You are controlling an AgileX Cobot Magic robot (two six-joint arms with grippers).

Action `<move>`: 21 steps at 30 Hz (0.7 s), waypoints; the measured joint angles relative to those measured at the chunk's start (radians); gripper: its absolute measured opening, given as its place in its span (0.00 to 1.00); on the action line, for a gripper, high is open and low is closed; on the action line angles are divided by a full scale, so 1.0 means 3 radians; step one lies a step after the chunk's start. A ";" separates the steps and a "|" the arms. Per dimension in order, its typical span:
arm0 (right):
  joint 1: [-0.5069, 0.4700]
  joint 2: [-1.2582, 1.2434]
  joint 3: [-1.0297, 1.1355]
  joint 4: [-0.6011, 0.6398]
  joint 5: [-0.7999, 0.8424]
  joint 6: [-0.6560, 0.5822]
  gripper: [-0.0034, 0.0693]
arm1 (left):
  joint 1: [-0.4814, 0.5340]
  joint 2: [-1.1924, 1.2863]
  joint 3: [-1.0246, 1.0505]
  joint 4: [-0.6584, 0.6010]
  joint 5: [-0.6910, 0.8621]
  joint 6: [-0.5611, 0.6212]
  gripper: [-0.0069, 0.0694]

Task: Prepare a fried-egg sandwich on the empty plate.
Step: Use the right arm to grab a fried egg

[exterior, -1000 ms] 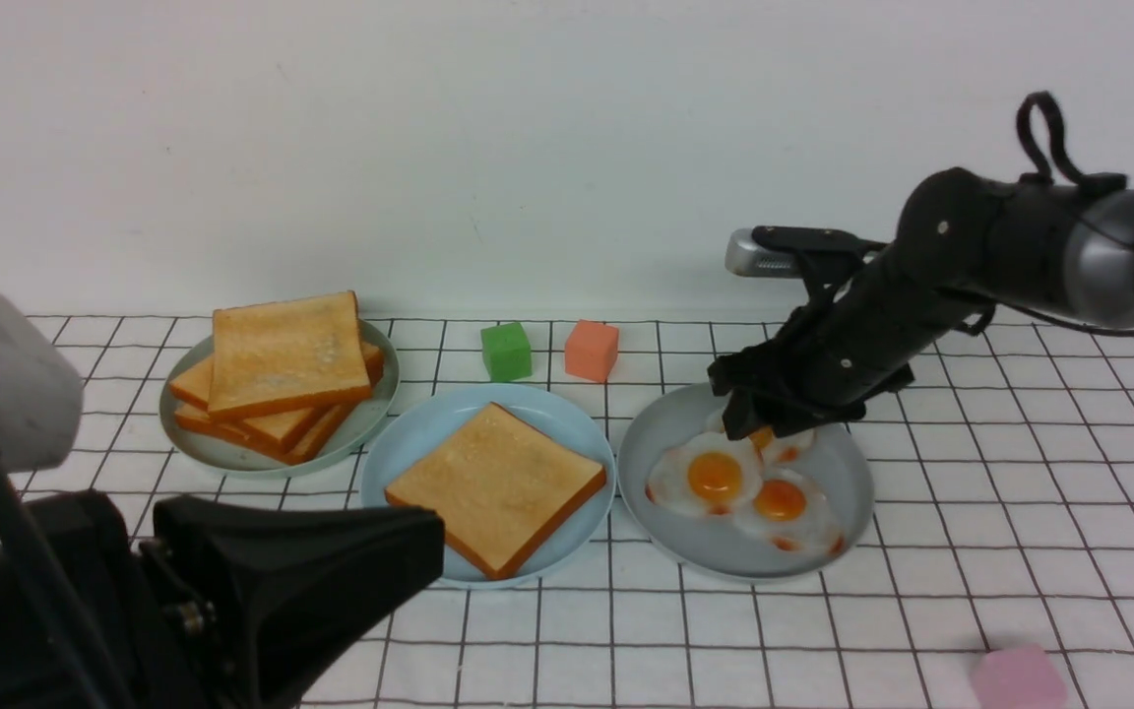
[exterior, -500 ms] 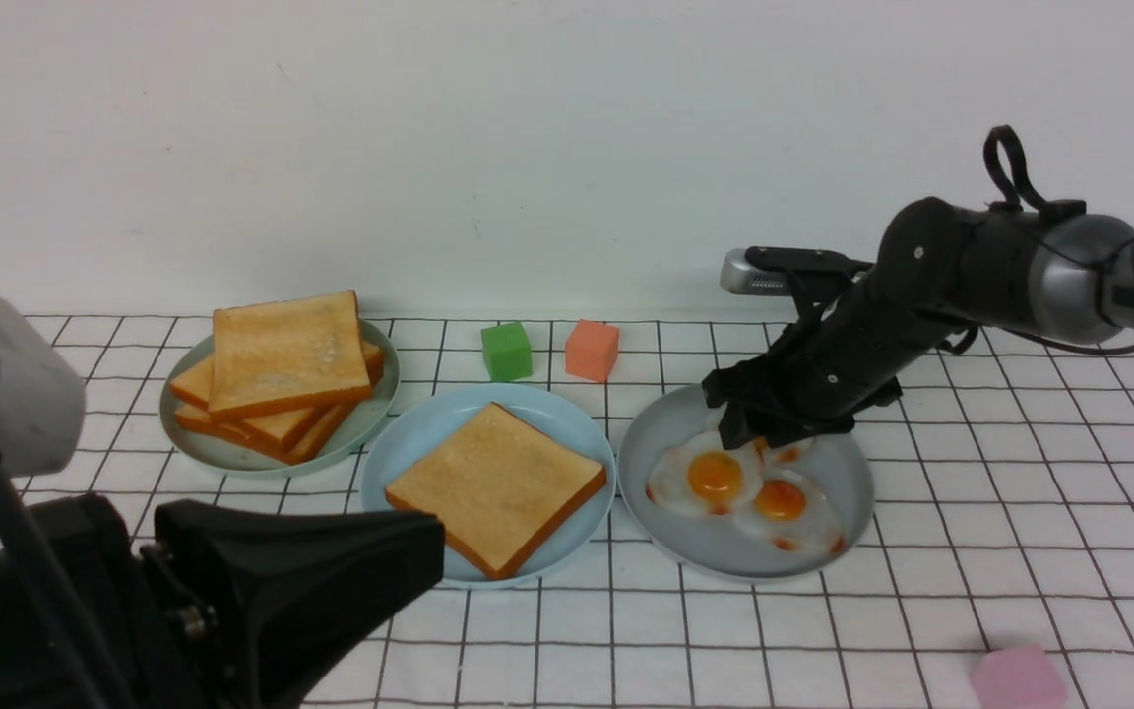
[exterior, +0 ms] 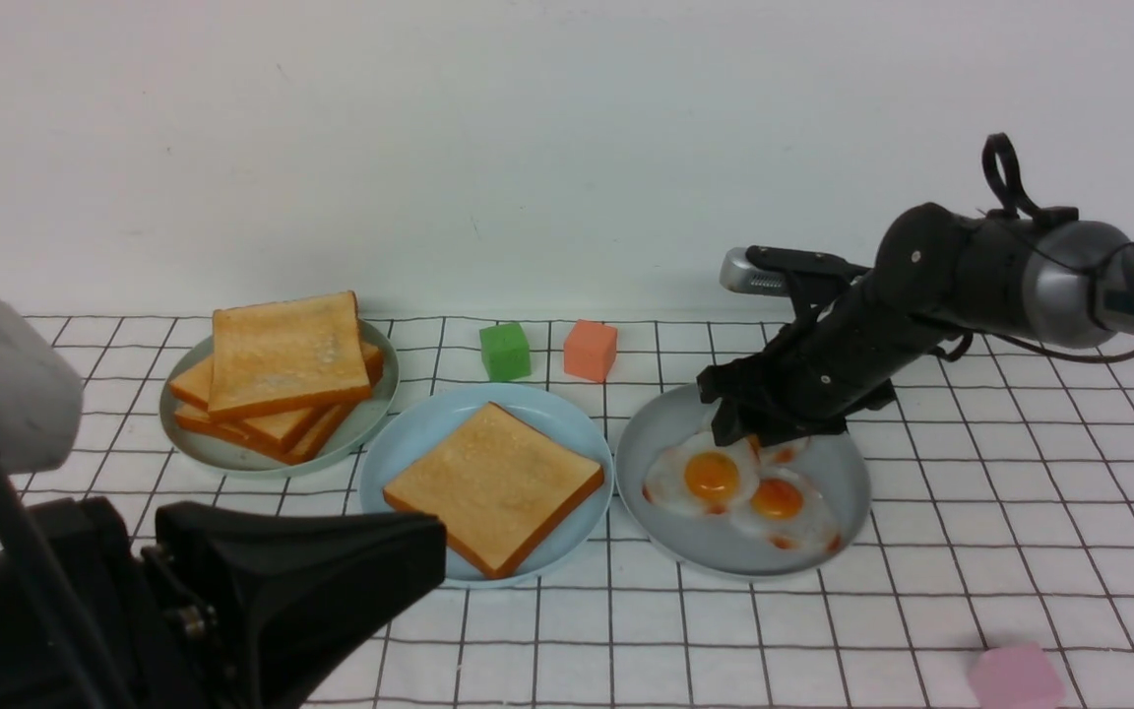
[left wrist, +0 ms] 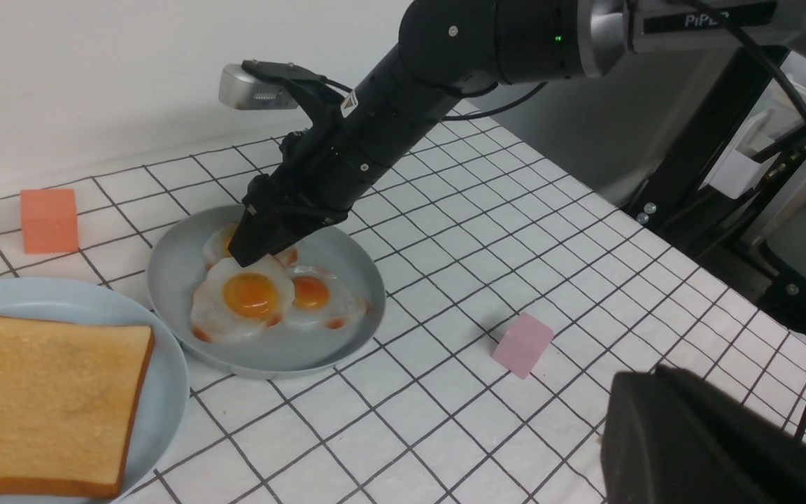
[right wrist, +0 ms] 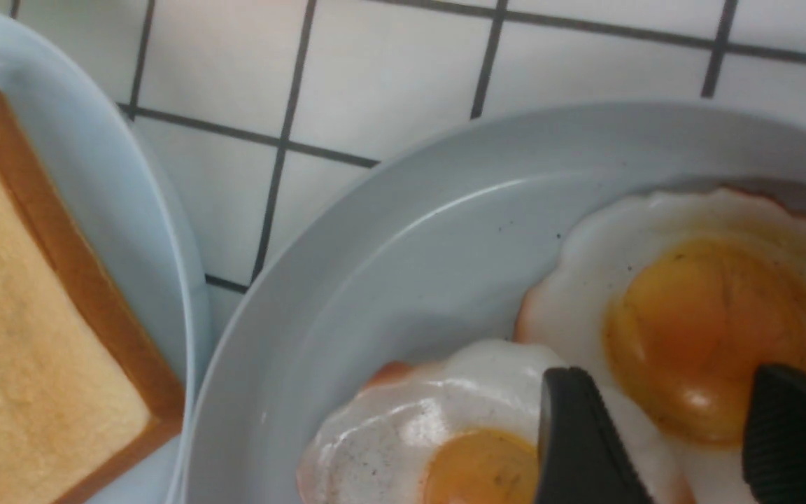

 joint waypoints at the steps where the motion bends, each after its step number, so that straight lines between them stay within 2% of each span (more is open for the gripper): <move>1: 0.0000 0.0000 0.0000 0.0003 0.0004 0.0000 0.53 | 0.0000 0.0000 0.0000 0.0000 -0.0003 0.0000 0.07; 21: 0.0000 -0.0127 -0.0045 0.0010 0.0387 -0.0001 0.53 | 0.0000 0.0003 0.0000 -0.0003 -0.0004 0.0000 0.07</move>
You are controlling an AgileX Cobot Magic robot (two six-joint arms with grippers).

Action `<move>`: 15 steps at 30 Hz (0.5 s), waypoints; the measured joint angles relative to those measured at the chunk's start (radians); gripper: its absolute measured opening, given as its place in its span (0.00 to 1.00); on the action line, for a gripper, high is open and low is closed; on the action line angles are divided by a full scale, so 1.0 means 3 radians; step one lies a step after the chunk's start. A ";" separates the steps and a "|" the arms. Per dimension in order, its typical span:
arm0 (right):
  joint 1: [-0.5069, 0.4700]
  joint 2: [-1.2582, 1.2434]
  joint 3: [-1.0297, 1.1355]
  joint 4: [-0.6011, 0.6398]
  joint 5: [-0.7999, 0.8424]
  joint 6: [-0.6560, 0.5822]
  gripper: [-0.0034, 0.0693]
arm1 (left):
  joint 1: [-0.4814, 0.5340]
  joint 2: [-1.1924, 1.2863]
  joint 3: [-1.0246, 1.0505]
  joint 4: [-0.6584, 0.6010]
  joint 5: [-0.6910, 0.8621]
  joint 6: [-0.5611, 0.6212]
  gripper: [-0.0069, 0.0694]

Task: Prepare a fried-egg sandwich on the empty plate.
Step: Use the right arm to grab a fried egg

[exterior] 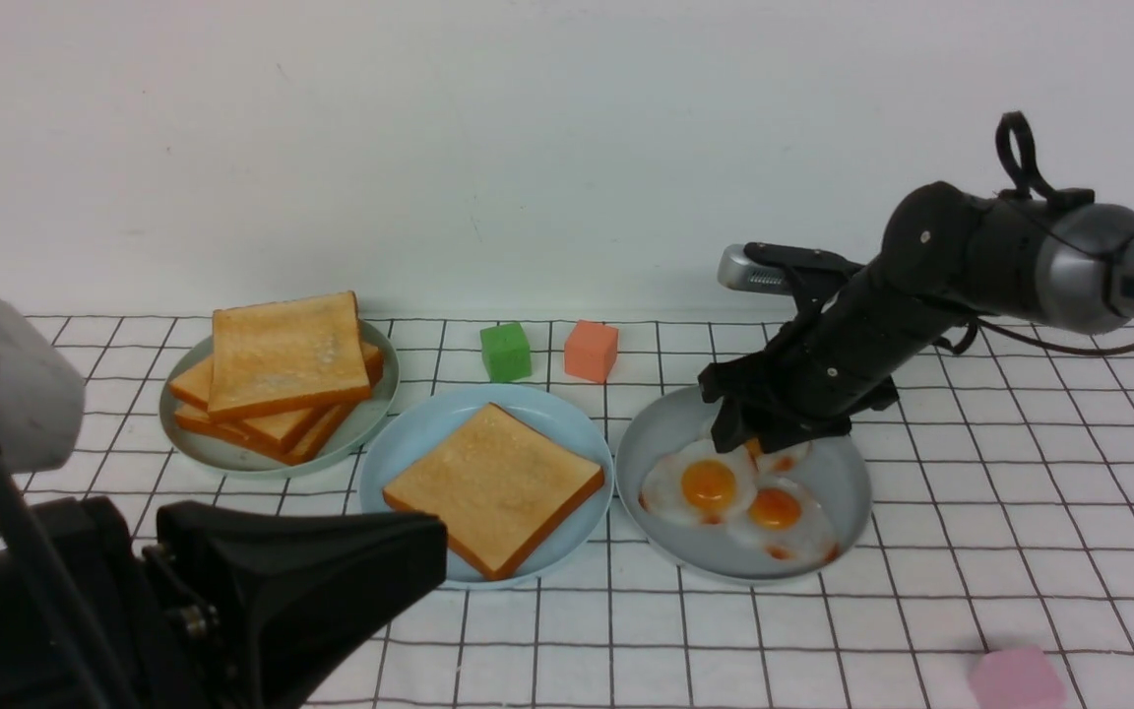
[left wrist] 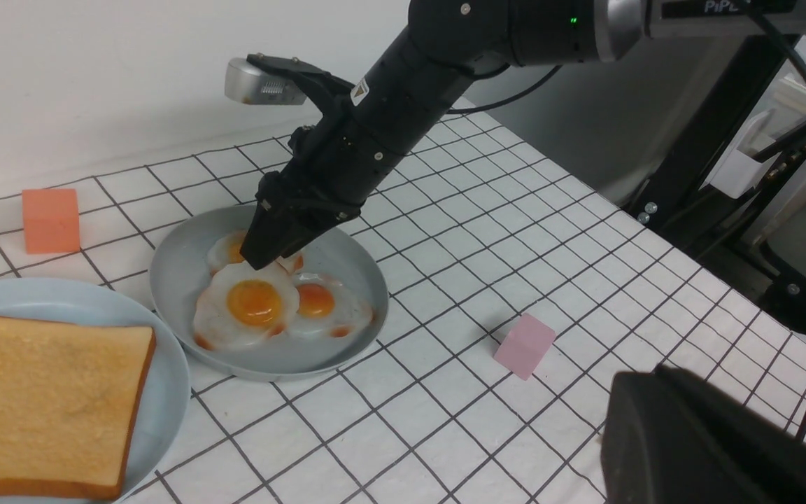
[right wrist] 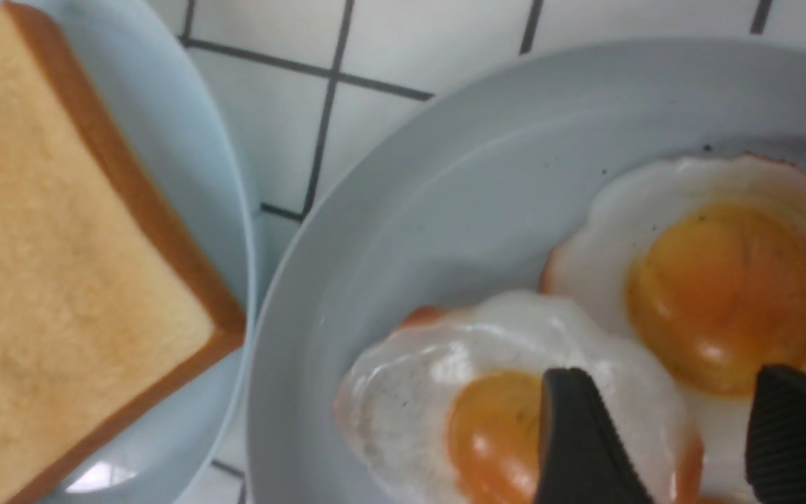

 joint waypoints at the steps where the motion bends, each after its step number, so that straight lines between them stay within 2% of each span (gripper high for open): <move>1: 0.0000 -0.0008 -0.0007 0.0000 0.0021 0.0003 0.53 | 0.0000 0.0000 0.0000 0.0000 0.0000 0.0000 0.07; 15: 0.0020 0.0102 -0.0017 -0.0004 0.0027 0.0013 0.53 | 0.0000 0.0000 0.0000 0.0003 -0.0003 0.0000 0.07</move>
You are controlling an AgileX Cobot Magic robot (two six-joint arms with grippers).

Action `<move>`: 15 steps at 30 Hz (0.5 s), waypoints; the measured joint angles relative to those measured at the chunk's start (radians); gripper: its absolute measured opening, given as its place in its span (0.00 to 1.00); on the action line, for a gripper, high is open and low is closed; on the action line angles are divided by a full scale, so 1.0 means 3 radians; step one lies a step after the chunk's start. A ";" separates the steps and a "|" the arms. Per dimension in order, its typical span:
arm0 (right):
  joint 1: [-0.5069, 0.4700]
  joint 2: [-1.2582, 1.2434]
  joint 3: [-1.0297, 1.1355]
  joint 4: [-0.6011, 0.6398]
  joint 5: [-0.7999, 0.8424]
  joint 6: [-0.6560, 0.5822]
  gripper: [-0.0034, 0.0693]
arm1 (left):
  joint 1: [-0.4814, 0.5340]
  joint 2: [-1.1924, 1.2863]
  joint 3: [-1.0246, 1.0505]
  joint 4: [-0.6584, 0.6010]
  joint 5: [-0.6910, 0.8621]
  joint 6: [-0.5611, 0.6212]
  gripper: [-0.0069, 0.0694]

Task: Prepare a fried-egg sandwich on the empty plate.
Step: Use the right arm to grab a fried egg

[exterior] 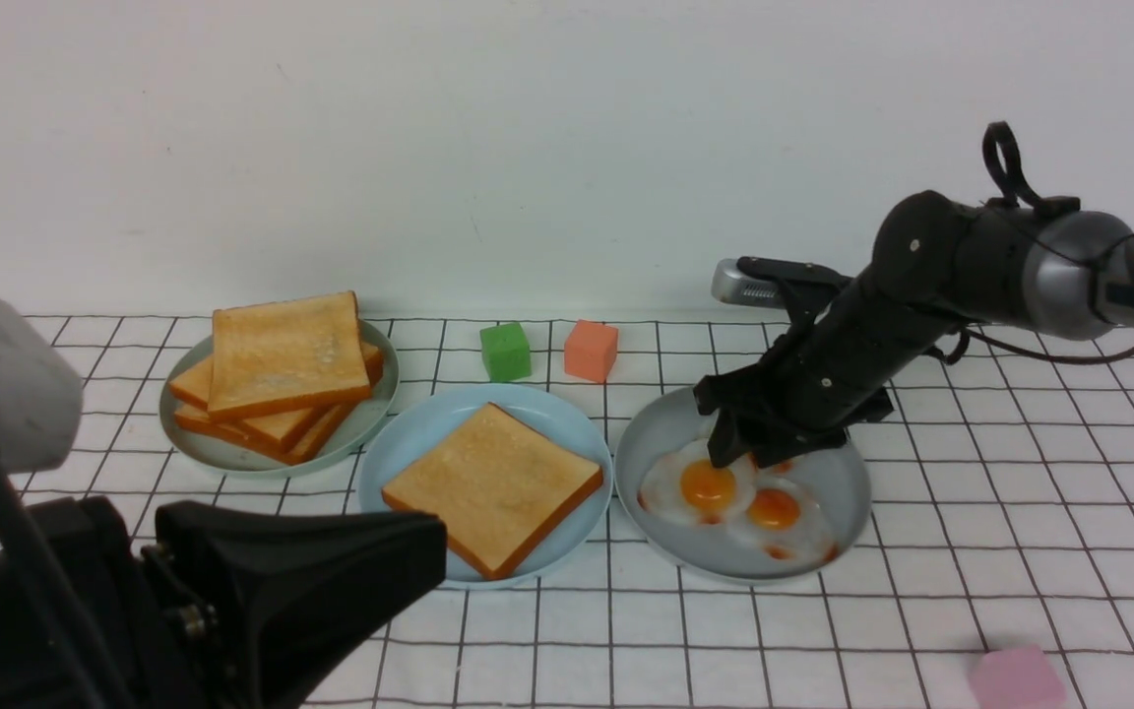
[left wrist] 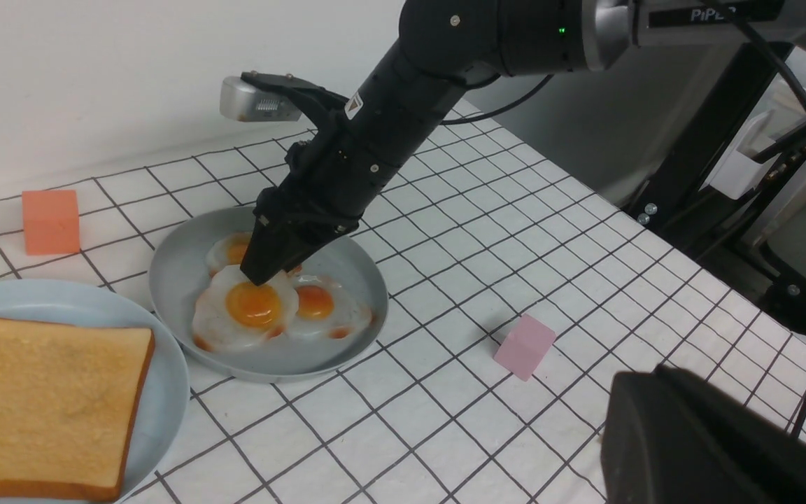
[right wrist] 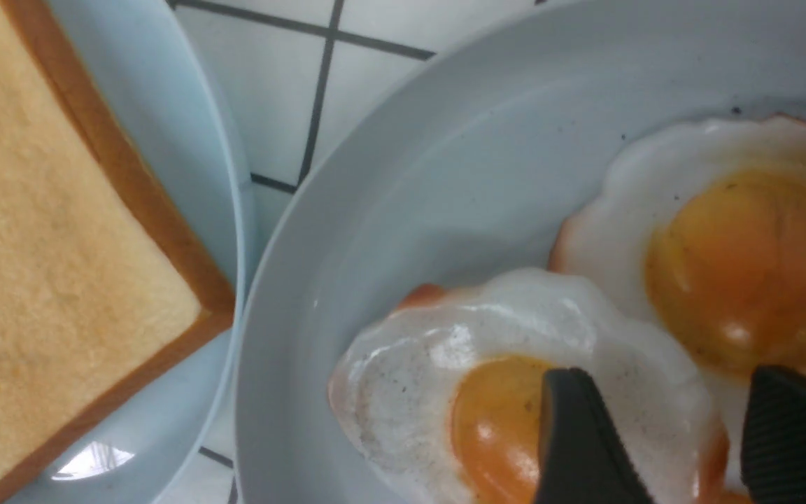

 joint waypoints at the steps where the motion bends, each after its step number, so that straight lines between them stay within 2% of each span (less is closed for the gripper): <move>1: 0.0000 0.0000 0.0000 0.0000 0.0000 0.0000 0.53 | 0.0000 0.0000 0.0000 0.0000 0.0000 0.0000 0.07; 9: 0.0000 0.0012 -0.0010 0.0007 0.0000 0.0000 0.52 | 0.0000 0.0000 0.0000 0.0000 -0.0003 0.0000 0.08; 14: 0.0000 0.0007 -0.0010 -0.0007 0.0000 -0.0072 0.41 | 0.0000 0.0000 0.0000 0.0000 -0.0003 0.0000 0.08; 15: 0.0000 0.0003 -0.0010 -0.0013 0.0000 -0.0091 0.37 | 0.0000 0.0000 0.0000 0.0000 -0.0003 0.0000 0.08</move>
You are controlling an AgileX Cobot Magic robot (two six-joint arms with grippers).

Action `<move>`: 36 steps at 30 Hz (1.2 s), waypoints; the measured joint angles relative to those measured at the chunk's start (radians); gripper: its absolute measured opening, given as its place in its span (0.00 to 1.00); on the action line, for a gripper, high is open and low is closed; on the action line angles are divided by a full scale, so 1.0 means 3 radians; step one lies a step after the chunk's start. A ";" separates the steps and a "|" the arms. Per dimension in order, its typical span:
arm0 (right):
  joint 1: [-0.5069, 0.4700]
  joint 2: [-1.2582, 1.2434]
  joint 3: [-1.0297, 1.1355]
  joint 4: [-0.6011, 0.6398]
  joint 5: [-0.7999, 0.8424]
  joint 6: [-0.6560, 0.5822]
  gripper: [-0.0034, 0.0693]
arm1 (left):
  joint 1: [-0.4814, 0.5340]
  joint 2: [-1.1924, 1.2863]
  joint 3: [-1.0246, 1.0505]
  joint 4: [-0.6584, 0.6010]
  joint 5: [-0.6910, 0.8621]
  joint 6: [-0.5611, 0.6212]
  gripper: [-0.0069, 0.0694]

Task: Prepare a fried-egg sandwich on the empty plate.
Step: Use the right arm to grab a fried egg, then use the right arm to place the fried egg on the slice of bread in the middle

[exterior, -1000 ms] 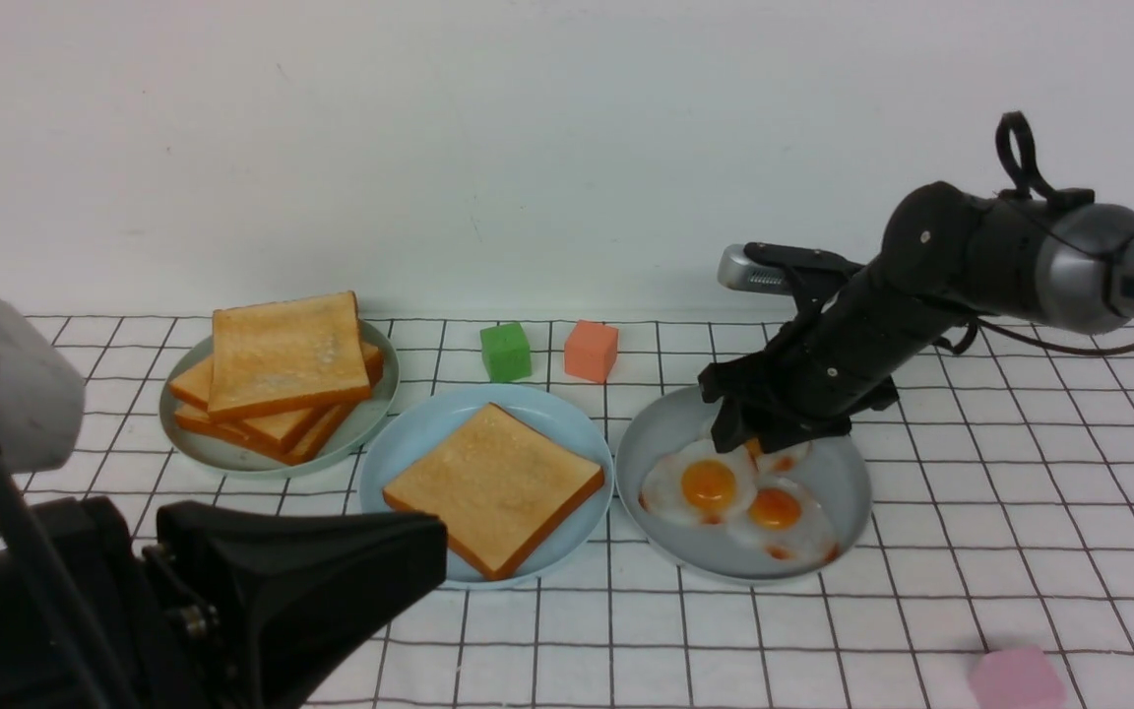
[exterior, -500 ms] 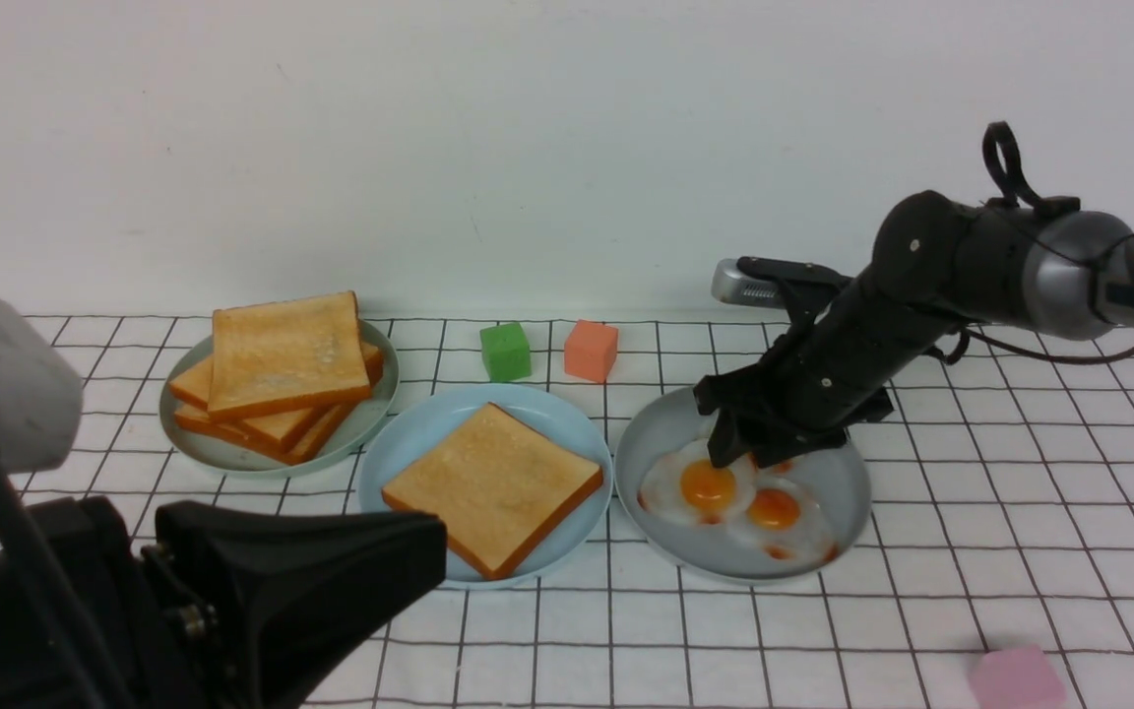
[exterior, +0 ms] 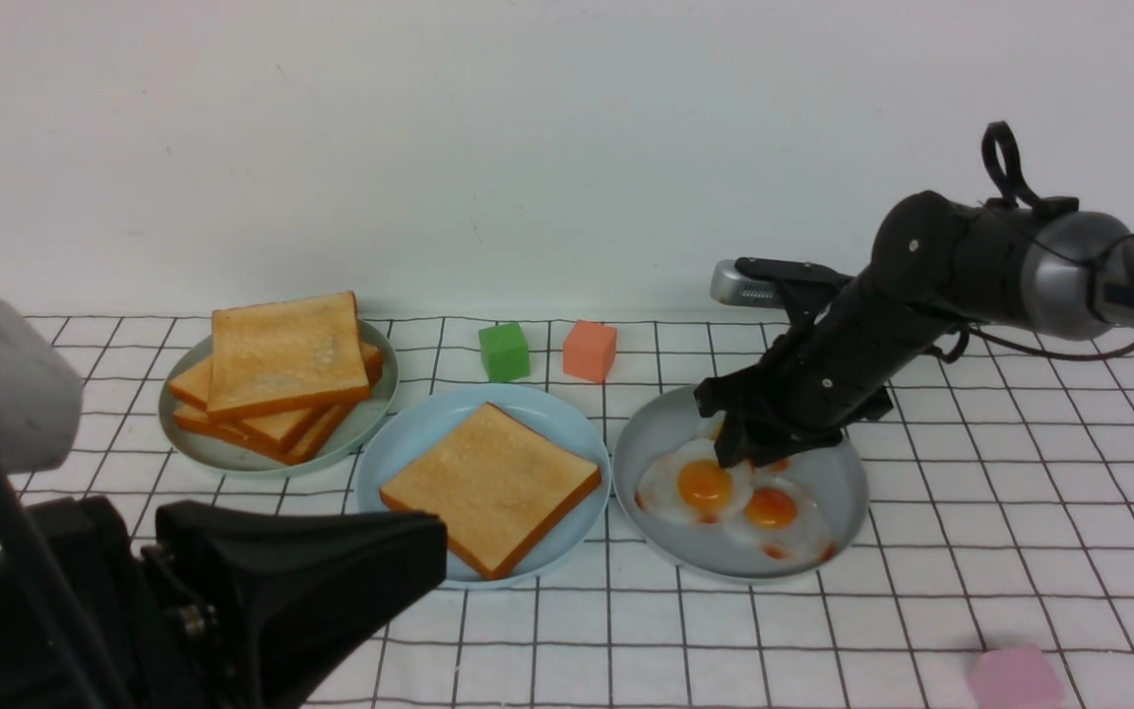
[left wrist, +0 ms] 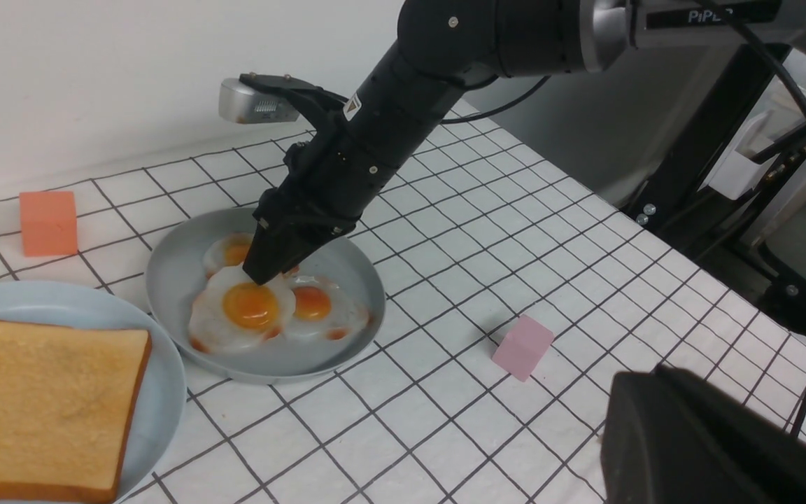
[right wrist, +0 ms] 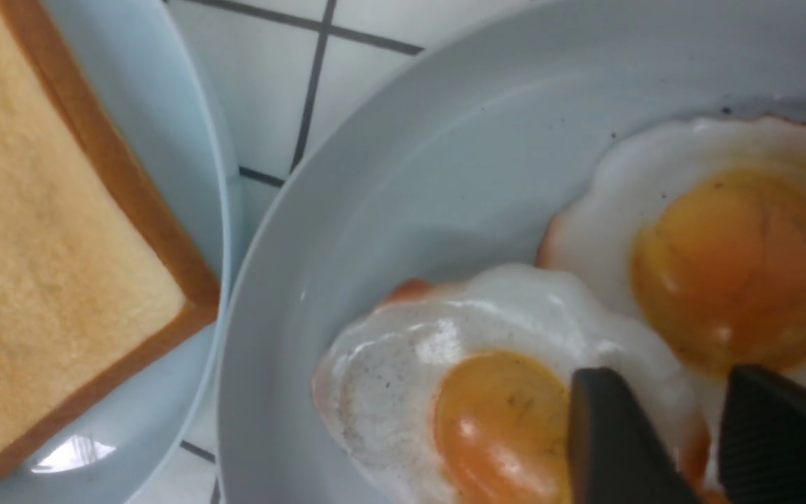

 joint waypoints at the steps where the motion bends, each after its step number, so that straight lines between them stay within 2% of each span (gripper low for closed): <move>1: 0.0000 -0.0003 0.0000 0.0003 0.0000 -0.0014 0.33 | 0.0000 0.0000 0.0000 0.0000 0.0000 0.0000 0.08; 5: 0.0000 -0.0058 0.0013 0.0011 0.0007 -0.0078 0.21 | 0.0000 0.0007 0.0000 0.0003 0.0000 0.0000 0.08; 8: 0.0000 -0.0117 0.0013 0.0023 0.0011 -0.0087 0.18 | 0.0000 0.0046 0.0000 0.0003 -0.0003 0.0000 0.08; 22: -0.0010 -0.0581 0.0016 0.0136 0.0358 -0.0251 0.16 | 0.0018 0.0156 0.0003 0.0150 0.0054 0.0000 0.08; 27: -0.0015 -0.0877 0.0016 0.0463 0.0543 -0.0430 0.16 | 0.0309 0.0156 0.0003 0.0190 0.0213 -0.0127 0.08; 29: 0.0009 -0.0971 0.0016 0.0889 0.0618 -0.0659 0.16 | 0.0647 0.0156 0.0003 0.0258 0.0246 -0.0220 0.08; 31: 0.0040 -0.0976 0.0016 0.1050 0.0627 -0.0750 0.16 | 0.0767 0.0156 0.0003 0.0267 0.0246 -0.0238 0.08; 32: 0.0116 -0.0950 0.0016 0.1300 0.0603 -0.0886 0.16 | 0.0953 0.0156 0.0003 0.0280 0.0246 -0.0246 0.08; 36: 0.0322 -0.0725 0.0016 0.1619 0.0329 -0.1012 0.16 | 0.1171 0.0156 0.0003 0.0291 0.0246 -0.0249 0.08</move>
